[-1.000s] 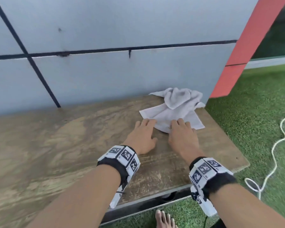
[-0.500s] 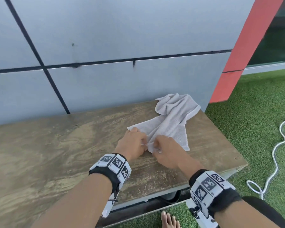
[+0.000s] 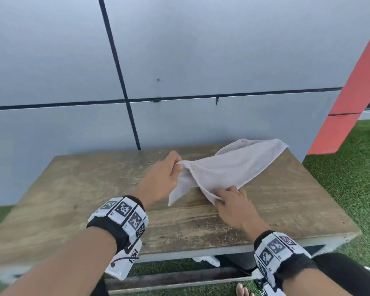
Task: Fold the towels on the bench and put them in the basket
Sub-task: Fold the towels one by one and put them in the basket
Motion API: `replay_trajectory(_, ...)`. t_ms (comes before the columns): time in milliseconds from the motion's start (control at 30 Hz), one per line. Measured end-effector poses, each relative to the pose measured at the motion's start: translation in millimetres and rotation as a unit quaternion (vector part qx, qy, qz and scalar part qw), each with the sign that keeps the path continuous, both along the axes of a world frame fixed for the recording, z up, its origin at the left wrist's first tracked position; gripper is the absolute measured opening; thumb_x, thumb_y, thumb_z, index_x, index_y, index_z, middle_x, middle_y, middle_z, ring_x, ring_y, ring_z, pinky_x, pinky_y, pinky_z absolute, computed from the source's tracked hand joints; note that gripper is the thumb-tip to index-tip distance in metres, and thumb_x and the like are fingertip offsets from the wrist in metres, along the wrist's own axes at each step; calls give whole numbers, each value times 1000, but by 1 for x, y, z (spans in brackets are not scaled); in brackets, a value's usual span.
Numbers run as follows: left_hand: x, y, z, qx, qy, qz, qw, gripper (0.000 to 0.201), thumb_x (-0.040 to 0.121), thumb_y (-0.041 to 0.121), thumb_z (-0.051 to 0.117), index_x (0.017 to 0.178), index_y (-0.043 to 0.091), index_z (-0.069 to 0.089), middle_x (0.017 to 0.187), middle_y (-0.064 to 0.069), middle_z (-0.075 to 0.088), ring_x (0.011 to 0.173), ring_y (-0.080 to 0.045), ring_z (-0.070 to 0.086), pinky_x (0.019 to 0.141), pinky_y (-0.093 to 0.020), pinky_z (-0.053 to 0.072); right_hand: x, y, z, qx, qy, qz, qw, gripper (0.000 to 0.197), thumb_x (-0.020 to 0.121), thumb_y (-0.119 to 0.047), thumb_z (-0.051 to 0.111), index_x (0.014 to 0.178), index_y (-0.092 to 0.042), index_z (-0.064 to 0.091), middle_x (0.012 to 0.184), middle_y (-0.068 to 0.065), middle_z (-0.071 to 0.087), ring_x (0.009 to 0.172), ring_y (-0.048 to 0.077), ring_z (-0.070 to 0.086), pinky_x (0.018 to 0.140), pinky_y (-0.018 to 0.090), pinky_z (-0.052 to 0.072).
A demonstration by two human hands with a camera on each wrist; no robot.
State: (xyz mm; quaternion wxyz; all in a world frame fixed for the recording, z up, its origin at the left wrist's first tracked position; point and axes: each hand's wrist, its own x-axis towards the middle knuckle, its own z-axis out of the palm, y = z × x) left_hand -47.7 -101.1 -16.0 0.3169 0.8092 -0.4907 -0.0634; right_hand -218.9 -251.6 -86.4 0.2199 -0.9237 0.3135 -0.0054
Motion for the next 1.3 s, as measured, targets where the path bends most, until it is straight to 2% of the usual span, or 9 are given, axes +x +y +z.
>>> replay_trajectory(233, 50, 76, -2, 62, -11, 188, 980, 2, 98, 23, 49, 96, 24, 49, 87, 1, 62, 79, -22, 59, 67, -38, 50, 43, 71, 47, 177, -154, 115, 965, 26, 105, -20, 40, 81, -25, 48, 71, -5, 51, 59, 14, 41, 56, 26, 32)
replay_trajectory(367, 44, 101, -15, 170, -38, 68, 982, 65, 66, 49, 65, 128, 37, 48, 123, 6, 49, 111, -19, 43, 91, -40, 41, 67, 116, 68, 238, -209, 191, 929, 19, 106, -22, 44, 89, -24, 54, 76, -2, 56, 58, 9, 42, 59, 27, 35)
replay_trajectory(500, 33, 107, -16, 59, 52, 75, 994, 21, 79, 37, 57, 86, 20, 68, 86, 4, 67, 79, -21, 57, 71, -35, 49, 79, 134, 62, 208, -241, 233, 919, 10, 100, -26, 57, 110, -27, 55, 105, -6, 65, 94, 17, 62, 83, 36, 51)
replay_trajectory(667, 31, 118, 0, 18, 146, 87, 985, 22, 98, 30, 63, 82, 19, 72, 46, 9, 48, 44, -9, 34, 43, -24, 27, 78, 112, 31, 134, -201, 132, 961, 57, 85, -22, 68, 133, -32, 39, 131, -7, 30, 126, 18, 33, 102, 36, 42)
replay_trajectory(833, 32, 124, 26, -5, 120, 63, 991, 36, 98, 22, 60, 73, 44, 73, 57, 13, 61, 50, -4, 44, 49, -16, 33, 70, 85, 4, -42, -33, 83, 995, 34, 95, -40, 57, 128, -32, 54, 125, 1, 44, 119, 25, 39, 102, 42, 38)
replay_trajectory(1000, 57, 146, 45, -20, 57, 218, 974, 23, 98, 38, 60, 85, 23, 71, 61, 7, 62, 47, -2, 47, 42, -11, 34, 51, 54, 5, -82, -29, -6, 996, 18, 103, -35, 42, 102, -29, 58, 93, -4, 64, 89, 23, 60, 91, 41, 45)
replay_trajectory(1133, 61, 154, 42, 37, -69, 253, 964, 20, 89, 40, 70, 94, 24, 58, 81, 8, 60, 81, -15, 57, 66, -16, 41, 48, 49, 22, -51, -97, 7, 994, 19, 103, -32, 45, 88, -28, 57, 80, -4, 62, 72, 23, 59, 69, 36, 51)
replay_trajectory(1233, 50, 136, 21, 71, -63, 142, 985, 54, 76, 53, 75, 123, 39, 53, 117, 9, 61, 117, -18, 49, 100, -38, 41, 58, 68, 40, -24, -164, 80, 983, 14, 99, -29, 50, 95, -30, 63, 86, -6, 66, 74, 19, 61, 58, 31, 43)
replay_trajectory(1300, 25, 113, 17, 94, -52, 41, 993, 54, 78, 52, 74, 127, 36, 58, 122, 12, 62, 115, -11, 45, 103, -33, 32, 66, 85, 54, -27, -188, 127, 973, 20, 96, -29, 53, 77, -32, 59, 75, -10, 63, 70, 19, 58, 57, 32, 40)
